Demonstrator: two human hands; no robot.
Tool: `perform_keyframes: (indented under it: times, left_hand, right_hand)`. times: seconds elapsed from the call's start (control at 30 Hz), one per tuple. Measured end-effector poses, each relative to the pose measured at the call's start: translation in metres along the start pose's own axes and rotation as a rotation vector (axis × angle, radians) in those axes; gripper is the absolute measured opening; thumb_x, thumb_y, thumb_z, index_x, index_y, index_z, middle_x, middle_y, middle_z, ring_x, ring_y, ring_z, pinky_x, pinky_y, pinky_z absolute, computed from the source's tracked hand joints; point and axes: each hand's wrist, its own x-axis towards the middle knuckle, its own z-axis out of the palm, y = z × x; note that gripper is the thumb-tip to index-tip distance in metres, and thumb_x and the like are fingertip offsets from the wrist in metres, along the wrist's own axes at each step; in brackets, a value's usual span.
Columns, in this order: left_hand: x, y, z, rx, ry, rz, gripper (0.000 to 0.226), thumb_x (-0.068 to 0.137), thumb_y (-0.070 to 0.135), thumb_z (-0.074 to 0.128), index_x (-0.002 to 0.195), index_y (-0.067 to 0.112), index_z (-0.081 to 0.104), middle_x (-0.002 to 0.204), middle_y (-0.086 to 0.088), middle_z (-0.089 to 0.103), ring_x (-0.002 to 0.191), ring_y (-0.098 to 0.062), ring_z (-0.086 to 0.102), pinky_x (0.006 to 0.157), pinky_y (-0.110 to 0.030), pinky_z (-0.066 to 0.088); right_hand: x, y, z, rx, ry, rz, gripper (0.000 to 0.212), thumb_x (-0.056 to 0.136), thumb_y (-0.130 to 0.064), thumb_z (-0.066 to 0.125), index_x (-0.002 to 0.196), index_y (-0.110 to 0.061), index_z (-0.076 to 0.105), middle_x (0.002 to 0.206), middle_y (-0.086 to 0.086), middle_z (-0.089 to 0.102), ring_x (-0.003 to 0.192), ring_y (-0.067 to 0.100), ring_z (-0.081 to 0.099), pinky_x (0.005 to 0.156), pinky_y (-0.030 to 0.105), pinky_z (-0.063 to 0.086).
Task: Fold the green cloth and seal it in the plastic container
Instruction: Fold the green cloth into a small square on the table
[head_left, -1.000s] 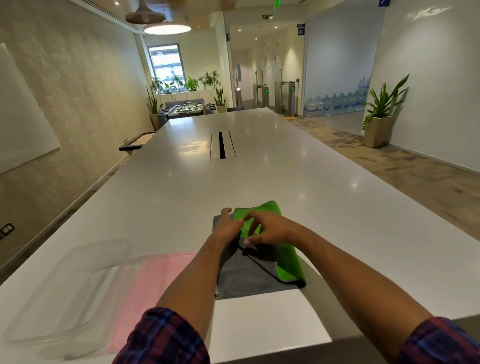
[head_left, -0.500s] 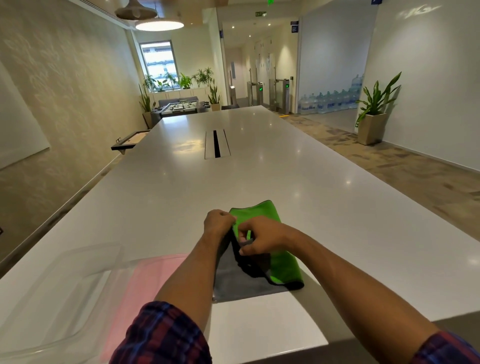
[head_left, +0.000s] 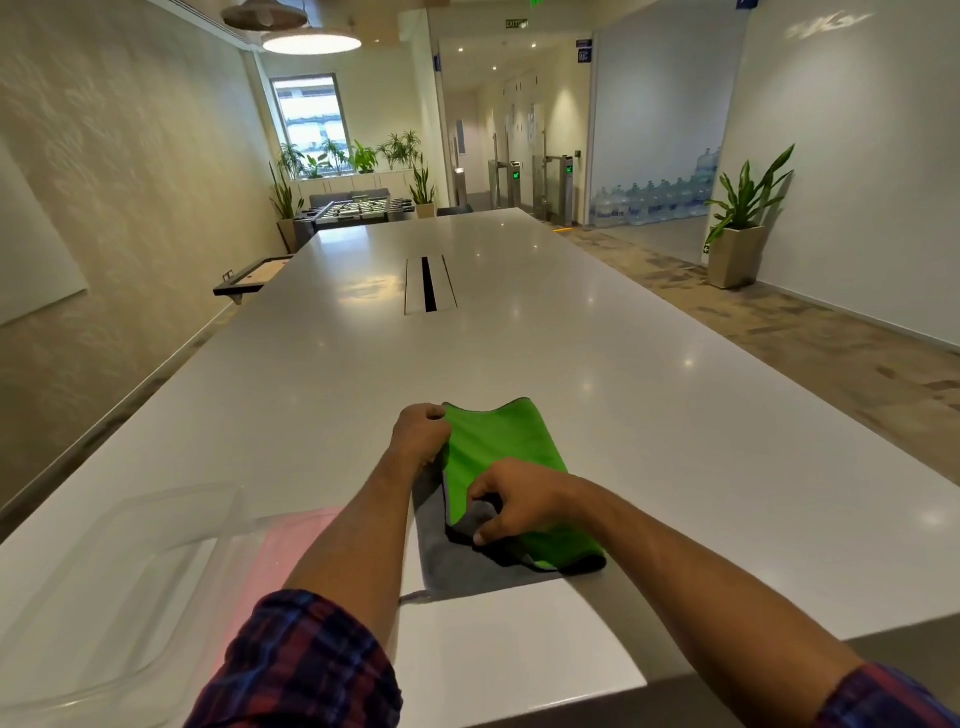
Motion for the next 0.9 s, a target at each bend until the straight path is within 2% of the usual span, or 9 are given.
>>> perform_keyframes:
  times: [0.13,0.2,0.27,0.33,0.5,0.63,0.77,0.83,0.9]
  left_hand:
    - [0.000,0.002,-0.007,0.089,0.089,0.082,0.043,0.083,-0.001,0.060,0.124,0.002,0.070,0.125,-0.017,0.069,0.117,-0.033,0.064,0.098,-0.036,0.051]
    - [0.002,0.002,-0.012,0.139,0.101,0.095,0.039,0.083,-0.001,0.060,0.119,0.001,0.072,0.119,-0.017,0.071,0.113,-0.033,0.065,0.092,-0.034,0.051]
    - [0.001,0.001,-0.017,0.223,0.091,0.102,0.023,0.081,0.000,0.061,0.099,0.004,0.074,0.101,-0.018,0.069,0.098,-0.031,0.064,0.084,-0.034,0.050]
    - [-0.001,0.000,-0.021,0.313,0.076,0.091,0.009,0.080,0.003,0.061,0.083,0.010,0.065,0.088,-0.013,0.061,0.087,-0.028,0.058,0.080,-0.038,0.051]
    - [-0.004,-0.013,-0.023,0.423,0.063,-0.002,0.023,0.077,0.003,0.060,0.096,-0.003,0.072,0.099,-0.018,0.070,0.094,-0.034,0.066,0.073,-0.031,0.049]
    - [-0.009,-0.018,-0.020,0.479,0.013,-0.039,0.005,0.078,0.000,0.056,0.075,0.002,0.059,0.088,-0.017,0.060,0.084,-0.032,0.061,0.064,-0.030,0.042]
    - [-0.008,-0.023,-0.016,0.540,0.042,0.012,0.023,0.077,0.000,0.056,0.097,-0.008,0.066,0.110,-0.025,0.062,0.101,-0.040,0.064,0.072,-0.035,0.049]
    - [-0.010,-0.027,-0.014,0.619,0.013,0.014,0.031,0.080,0.005,0.055,0.109,-0.003,0.064,0.120,-0.021,0.057,0.109,-0.040,0.060,0.085,-0.040,0.052]
    - [-0.014,-0.029,-0.011,0.711,-0.002,-0.003,0.040,0.085,0.012,0.055,0.123,0.002,0.057,0.128,-0.017,0.049,0.118,-0.039,0.052,0.094,-0.042,0.049]
  right_hand:
    - [-0.001,-0.014,-0.009,0.120,0.035,-0.076,0.017,0.081,-0.016,0.080,0.078,-0.008,0.065,0.070,0.009,0.061,0.058,0.009,0.047,0.055,0.024,0.037]
    - [-0.001,-0.020,-0.009,0.170,0.054,-0.119,0.014,0.080,-0.009,0.078,0.080,-0.006,0.065,0.072,0.011,0.062,0.061,0.012,0.051,0.059,0.029,0.043]
    - [-0.001,-0.022,-0.006,0.183,0.054,-0.139,0.013,0.080,-0.006,0.077,0.080,-0.002,0.064,0.074,0.015,0.063,0.063,0.022,0.054,0.062,0.035,0.045]
    - [-0.002,-0.022,0.000,0.129,0.029,-0.145,0.014,0.080,-0.008,0.076,0.081,-0.003,0.064,0.073,0.015,0.063,0.061,0.022,0.053,0.059,0.034,0.043]
    - [-0.002,-0.025,0.012,0.026,-0.098,-0.146,0.014,0.082,-0.018,0.079,0.086,-0.011,0.067,0.070,0.003,0.061,0.059,0.017,0.051,0.055,0.026,0.038]
    - [-0.002,-0.033,0.014,0.005,-0.167,-0.152,0.019,0.084,-0.021,0.080,0.100,-0.013,0.075,0.078,0.001,0.070,0.061,0.010,0.054,0.055,0.018,0.038]
    - [-0.004,-0.038,0.018,-0.048,-0.140,-0.182,0.022,0.084,-0.023,0.079,0.105,-0.017,0.076,0.084,-0.002,0.073,0.068,0.014,0.060,0.057,0.021,0.040]
    - [-0.005,-0.039,0.021,-0.039,-0.173,-0.171,0.030,0.084,-0.031,0.081,0.112,-0.021,0.075,0.088,-0.007,0.072,0.072,0.012,0.061,0.061,0.020,0.041]
    - [-0.006,-0.038,0.023,0.034,-0.257,-0.145,0.038,0.084,-0.041,0.081,0.118,-0.027,0.075,0.087,-0.015,0.066,0.076,0.008,0.060,0.067,0.020,0.044]
